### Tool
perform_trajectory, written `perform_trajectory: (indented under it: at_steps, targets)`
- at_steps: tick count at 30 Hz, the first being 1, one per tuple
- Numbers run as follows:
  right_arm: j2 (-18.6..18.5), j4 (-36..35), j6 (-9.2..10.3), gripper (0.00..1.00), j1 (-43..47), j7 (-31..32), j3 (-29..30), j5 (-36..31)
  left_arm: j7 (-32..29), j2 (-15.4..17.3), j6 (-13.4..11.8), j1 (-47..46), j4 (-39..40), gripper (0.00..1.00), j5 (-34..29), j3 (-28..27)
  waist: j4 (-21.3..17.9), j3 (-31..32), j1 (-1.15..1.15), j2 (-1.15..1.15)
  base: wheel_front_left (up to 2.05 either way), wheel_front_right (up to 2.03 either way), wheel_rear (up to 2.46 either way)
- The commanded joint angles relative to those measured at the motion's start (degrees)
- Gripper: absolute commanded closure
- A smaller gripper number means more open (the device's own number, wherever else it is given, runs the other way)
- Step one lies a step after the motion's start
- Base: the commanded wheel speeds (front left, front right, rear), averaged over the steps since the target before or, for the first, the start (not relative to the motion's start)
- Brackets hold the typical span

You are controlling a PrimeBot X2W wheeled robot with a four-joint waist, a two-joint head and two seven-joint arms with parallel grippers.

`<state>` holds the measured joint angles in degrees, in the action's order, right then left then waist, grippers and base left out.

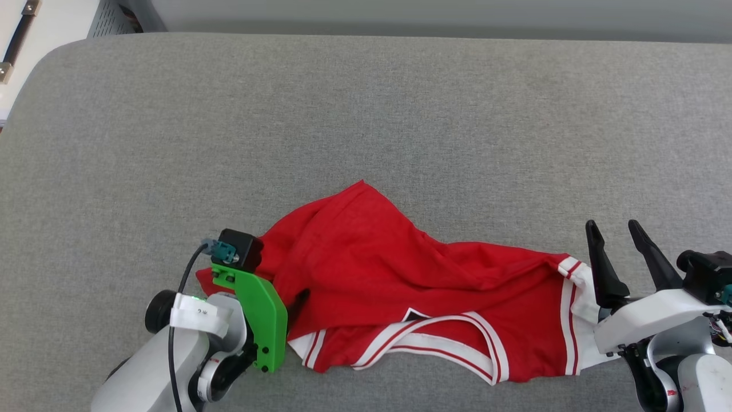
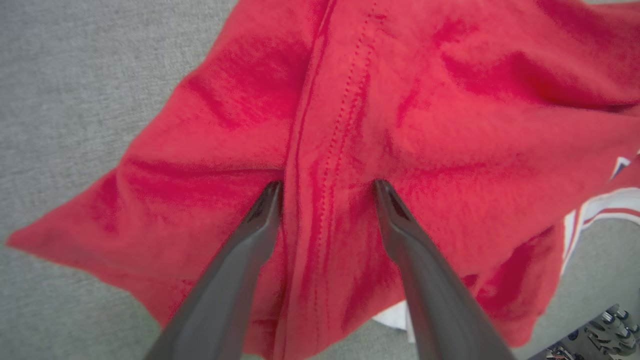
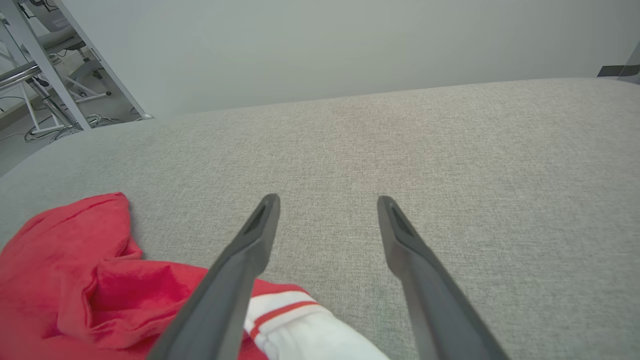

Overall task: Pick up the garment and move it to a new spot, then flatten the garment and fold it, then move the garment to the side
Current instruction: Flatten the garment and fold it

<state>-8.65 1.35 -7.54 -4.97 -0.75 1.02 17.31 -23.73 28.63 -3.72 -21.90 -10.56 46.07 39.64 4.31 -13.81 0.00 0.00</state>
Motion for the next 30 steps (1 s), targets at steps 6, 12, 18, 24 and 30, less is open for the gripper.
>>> perform_trajectory:
  at_steps: [6,12,18,24,30]
  targets:
    - [0.3,0.7,0.05,0.0,-1.2,0.1,0.0,-0.4,3.0,-0.2,1.1,-2.6,0.2,1.0,-0.1,-0.9,0.6,0.8,0.0,0.0,0.0,0.0,0.0]
    - [0.8,2.0,0.05,0.0,-0.9,-0.6,-0.6,0.0,3.3,2.2,0.7,-3.9,4.6,1.0,-1.4,-1.8,0.0,3.6,0.0,0.0,0.0,0.0,0.0]
    - [1.3,2.6,0.05,0.0,-1.1,-1.2,-1.1,0.6,0.2,6.5,1.5,-10.2,10.7,1.0,-4.3,-2.6,-2.3,4.8,0.0,0.0,0.0,0.0,0.0]
    - [2.1,3.5,0.05,0.0,-2.0,-2.6,-1.3,1.3,-6.3,8.2,5.2,-21.3,11.3,1.0,-6.5,-2.0,-7.3,2.7,0.0,0.0,0.0,0.0,0.0]
    - [3.2,5.3,0.05,0.0,-3.9,-4.5,-3.1,1.9,-7.1,6.6,9.0,-31.7,4.2,1.0,-9.6,0.0,-12.3,-0.8,0.0,0.0,0.0,0.0,0.0]
